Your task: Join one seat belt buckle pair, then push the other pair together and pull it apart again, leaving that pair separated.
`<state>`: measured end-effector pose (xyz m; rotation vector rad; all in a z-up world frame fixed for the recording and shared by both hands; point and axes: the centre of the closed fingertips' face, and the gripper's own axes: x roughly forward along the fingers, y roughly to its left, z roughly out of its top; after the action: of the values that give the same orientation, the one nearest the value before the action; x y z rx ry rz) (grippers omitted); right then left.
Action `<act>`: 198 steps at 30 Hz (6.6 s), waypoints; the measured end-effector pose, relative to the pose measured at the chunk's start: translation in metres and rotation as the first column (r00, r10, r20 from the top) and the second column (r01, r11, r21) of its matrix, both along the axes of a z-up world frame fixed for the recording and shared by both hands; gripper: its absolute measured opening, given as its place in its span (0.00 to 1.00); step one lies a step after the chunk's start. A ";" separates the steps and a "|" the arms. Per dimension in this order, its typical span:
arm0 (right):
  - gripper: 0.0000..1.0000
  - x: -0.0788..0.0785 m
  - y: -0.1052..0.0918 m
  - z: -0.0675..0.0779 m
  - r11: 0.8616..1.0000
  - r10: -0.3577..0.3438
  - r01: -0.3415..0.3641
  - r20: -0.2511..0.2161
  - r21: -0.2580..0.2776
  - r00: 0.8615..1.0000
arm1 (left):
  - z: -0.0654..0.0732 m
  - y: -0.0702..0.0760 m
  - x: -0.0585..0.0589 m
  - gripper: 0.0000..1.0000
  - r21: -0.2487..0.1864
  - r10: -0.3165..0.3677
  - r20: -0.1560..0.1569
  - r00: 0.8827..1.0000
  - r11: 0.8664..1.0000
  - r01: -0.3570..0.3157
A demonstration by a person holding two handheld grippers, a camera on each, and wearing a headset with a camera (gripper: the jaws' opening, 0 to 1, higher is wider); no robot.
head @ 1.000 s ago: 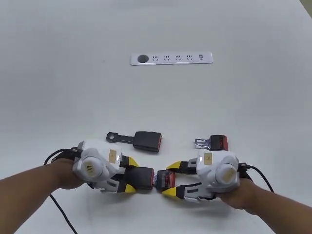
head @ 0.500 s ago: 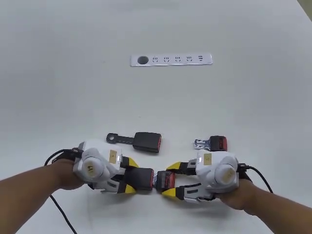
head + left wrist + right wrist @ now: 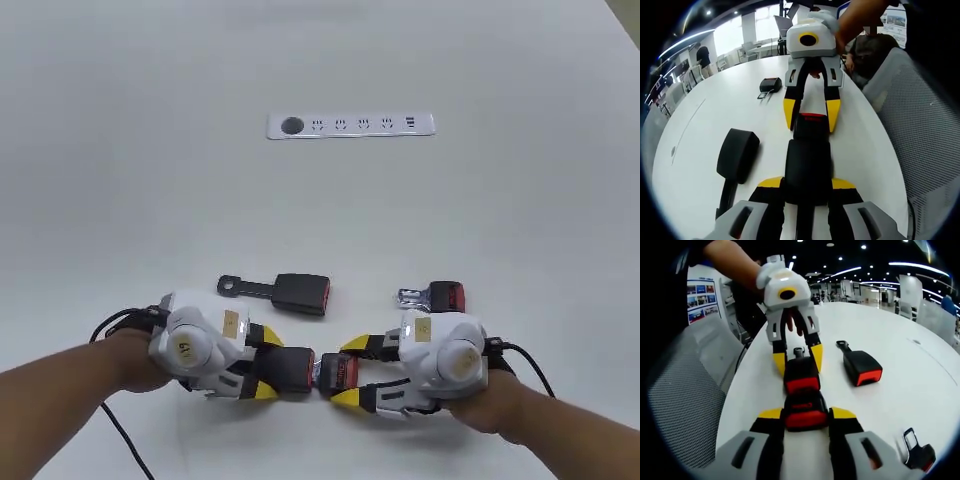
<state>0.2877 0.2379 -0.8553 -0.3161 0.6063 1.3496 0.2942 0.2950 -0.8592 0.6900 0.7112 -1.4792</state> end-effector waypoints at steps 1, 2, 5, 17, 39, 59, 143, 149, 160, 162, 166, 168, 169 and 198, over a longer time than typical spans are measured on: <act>0.35 0.000 0.000 0.000 1.000 -0.001 0.001 -0.001 0.001 1.000 | 0.000 0.000 0.000 0.34 0.000 0.001 0.000 1.000 1.000 -0.001; 0.35 0.000 0.000 0.000 1.000 -0.001 0.001 -0.001 0.000 1.000 | 0.000 0.000 0.000 0.34 0.000 0.001 0.000 1.000 1.000 -0.001; 0.35 0.000 0.000 0.000 1.000 0.005 -0.005 0.002 -0.005 1.000 | 0.000 0.000 0.000 0.34 -0.001 -0.004 0.002 1.000 1.000 0.004; 0.34 -0.001 -0.001 0.000 1.000 0.006 -0.006 0.021 -0.008 1.000 | 0.000 0.000 0.000 0.33 -0.014 -0.008 0.004 1.000 1.000 0.008; 0.35 0.000 -0.001 0.000 1.000 -0.004 0.004 0.018 0.006 1.000 | 0.000 0.000 0.000 0.33 0.005 -0.016 0.001 1.000 1.000 0.016; 0.35 0.000 -0.001 0.000 1.000 -0.024 0.024 0.016 0.005 1.000 | 0.000 0.000 0.000 0.34 0.010 -0.012 -0.011 1.000 1.000 0.012; 0.36 0.086 -0.130 0.001 0.973 0.059 -0.043 0.065 -0.227 0.996 | 0.008 -0.020 0.096 0.34 0.009 0.014 0.019 1.000 1.000 -0.014; 0.36 0.083 -0.119 0.001 0.982 0.045 -0.032 0.071 -0.184 0.996 | 0.007 -0.019 0.097 0.34 0.012 0.016 0.021 1.000 1.000 -0.016; 0.36 0.081 -0.117 0.001 0.992 0.010 -0.002 0.068 -0.126 0.998 | 0.006 -0.017 0.099 0.34 0.014 0.015 0.023 1.000 1.000 -0.015; 0.36 0.082 -0.115 0.001 0.993 0.010 -0.003 0.065 -0.120 0.998 | 0.006 -0.017 0.099 0.34 0.015 0.015 0.022 1.000 1.000 -0.016; 0.36 0.081 -0.109 0.001 0.994 0.010 -0.003 0.063 -0.111 0.998 | 0.005 -0.017 0.100 0.34 0.018 0.017 0.020 1.000 1.000 -0.018; 0.36 0.081 -0.106 0.001 0.994 0.008 -0.001 0.059 -0.110 0.998 | 0.005 -0.017 0.100 0.34 0.020 0.017 0.019 1.000 1.000 -0.018; 0.36 0.083 -0.103 0.002 0.994 0.011 -0.004 0.060 -0.106 0.998 | 0.005 -0.017 0.100 0.34 0.020 0.017 0.019 1.000 1.000 -0.017; 0.36 0.104 -0.054 -0.002 0.993 0.038 -0.032 0.053 -0.116 0.998 | 0.004 -0.018 0.100 0.34 0.028 0.024 0.014 1.000 0.999 -0.025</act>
<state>0.3917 0.1839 -0.8576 -0.4583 0.6360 1.3377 0.3941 0.2765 -0.8550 0.7099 0.7289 -1.4433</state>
